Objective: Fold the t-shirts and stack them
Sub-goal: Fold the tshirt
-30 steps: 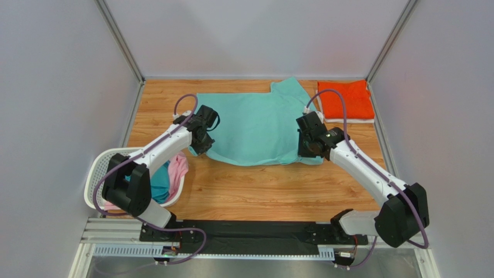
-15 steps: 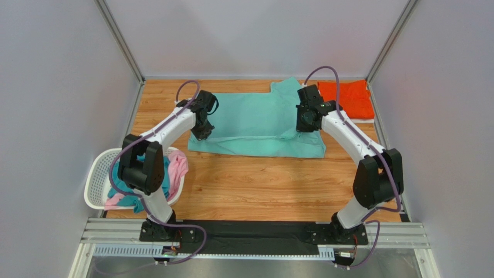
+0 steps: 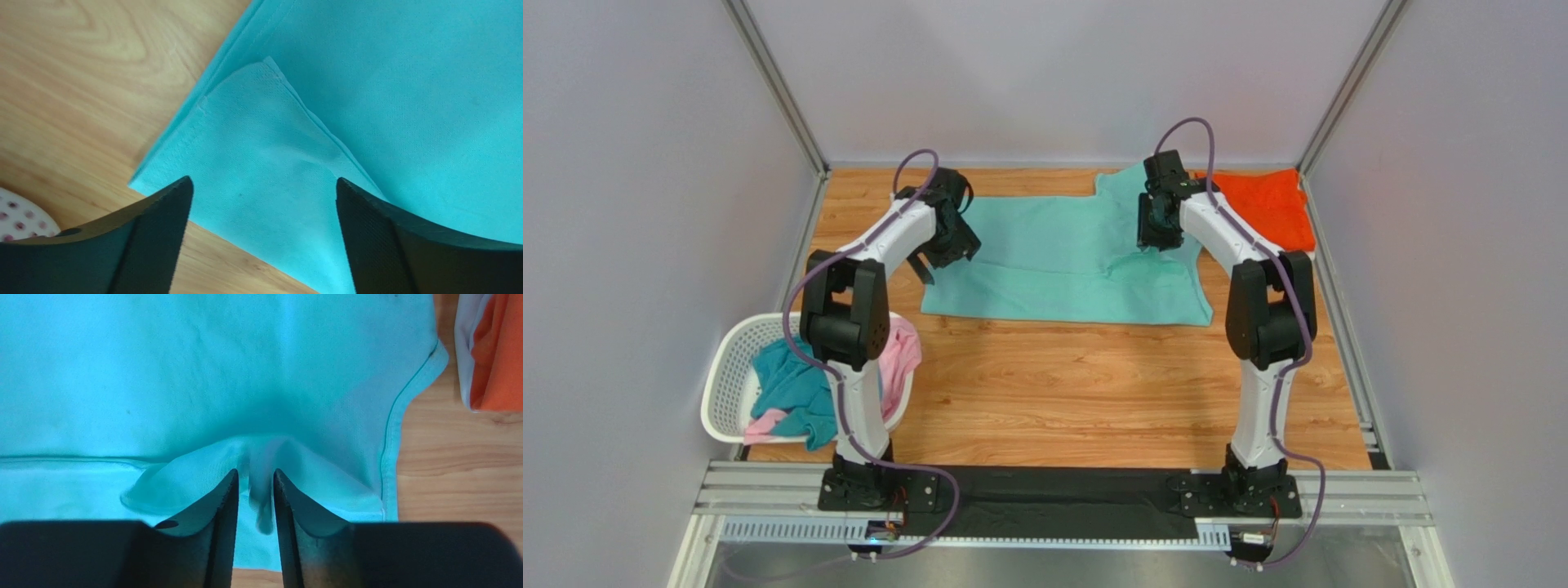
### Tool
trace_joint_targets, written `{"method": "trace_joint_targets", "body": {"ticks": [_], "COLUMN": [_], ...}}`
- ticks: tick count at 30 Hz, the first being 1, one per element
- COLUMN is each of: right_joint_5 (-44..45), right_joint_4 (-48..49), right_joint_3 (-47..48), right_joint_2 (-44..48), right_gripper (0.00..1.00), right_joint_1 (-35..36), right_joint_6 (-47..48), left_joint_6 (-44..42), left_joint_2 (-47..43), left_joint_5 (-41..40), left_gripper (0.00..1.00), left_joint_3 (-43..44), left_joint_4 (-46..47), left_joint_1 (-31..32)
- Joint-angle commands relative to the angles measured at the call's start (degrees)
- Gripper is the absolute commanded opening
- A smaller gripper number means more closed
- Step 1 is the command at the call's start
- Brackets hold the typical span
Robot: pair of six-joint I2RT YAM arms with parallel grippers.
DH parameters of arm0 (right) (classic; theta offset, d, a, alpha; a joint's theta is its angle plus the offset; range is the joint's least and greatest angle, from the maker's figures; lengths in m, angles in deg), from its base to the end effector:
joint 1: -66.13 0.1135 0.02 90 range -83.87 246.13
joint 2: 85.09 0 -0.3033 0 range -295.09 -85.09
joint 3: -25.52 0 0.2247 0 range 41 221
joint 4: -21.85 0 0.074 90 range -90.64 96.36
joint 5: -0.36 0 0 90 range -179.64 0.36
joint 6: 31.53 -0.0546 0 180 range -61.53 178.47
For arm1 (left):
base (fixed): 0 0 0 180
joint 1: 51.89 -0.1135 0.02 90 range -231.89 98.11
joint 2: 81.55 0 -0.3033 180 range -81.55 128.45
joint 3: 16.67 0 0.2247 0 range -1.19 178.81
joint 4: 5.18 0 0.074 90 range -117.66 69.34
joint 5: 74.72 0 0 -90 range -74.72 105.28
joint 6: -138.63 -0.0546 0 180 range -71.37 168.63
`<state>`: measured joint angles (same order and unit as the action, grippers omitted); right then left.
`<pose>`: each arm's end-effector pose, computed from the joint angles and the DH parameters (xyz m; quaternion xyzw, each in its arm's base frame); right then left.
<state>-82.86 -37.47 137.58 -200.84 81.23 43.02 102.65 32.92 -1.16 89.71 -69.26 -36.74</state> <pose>0.4209 0.1069 0.2580 0.0168 0.9706 0.0059 0.2399 0.3967 -0.0914 0.2376 -0.3462 0.9147 0.0292 0.2064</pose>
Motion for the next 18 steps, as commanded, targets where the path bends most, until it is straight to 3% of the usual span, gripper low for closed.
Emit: {"method": "trace_joint_targets", "body": {"ticks": [1,2,4,5,10,13,18], "right_joint_5": [0.5,0.6,0.9,0.9,-3.9,-9.1,-9.1], "right_joint_4": [-1.1,-2.0,-2.7,-2.3,4.1,6.2,7.7], "right_joint_3": [7.2,8.8,7.7,5.0,-11.3,-15.3,-16.9], "right_joint_2": [-1.9,-1.8,0.2,2.8,12.9,14.2,10.5], "right_gripper": [0.43,0.66,0.93,1.0,1.0,1.0,1.0], "right_joint_1": [-0.9,-0.8,-0.8,-0.7,0.1,0.3,0.8], "right_joint_6": [0.9,0.9,0.5,0.2,-3.1,-4.3,-4.2], "left_joint_6": [-3.0,-3.4,-4.0,-4.3,-4.8,-4.8,-4.6], "left_joint_2": [-0.8,-1.5,-4.6,-5.7,-12.8,-11.9,-5.3], "left_joint_5": [1.0,1.2,3.2,3.6,10.9,12.8,16.1], "left_gripper": [1.0,1.0,1.0,1.0,1.0,1.0,1.0], "left_joint_3": [5.0,5.3,4.5,2.6,-7.9,-9.4,-8.2], "left_joint_4": [-0.3,-0.4,0.1,0.5,7.9,9.0,11.1], "left_joint_1": [-1.2,-1.2,-1.1,-1.2,-0.4,0.2,1.2]}}
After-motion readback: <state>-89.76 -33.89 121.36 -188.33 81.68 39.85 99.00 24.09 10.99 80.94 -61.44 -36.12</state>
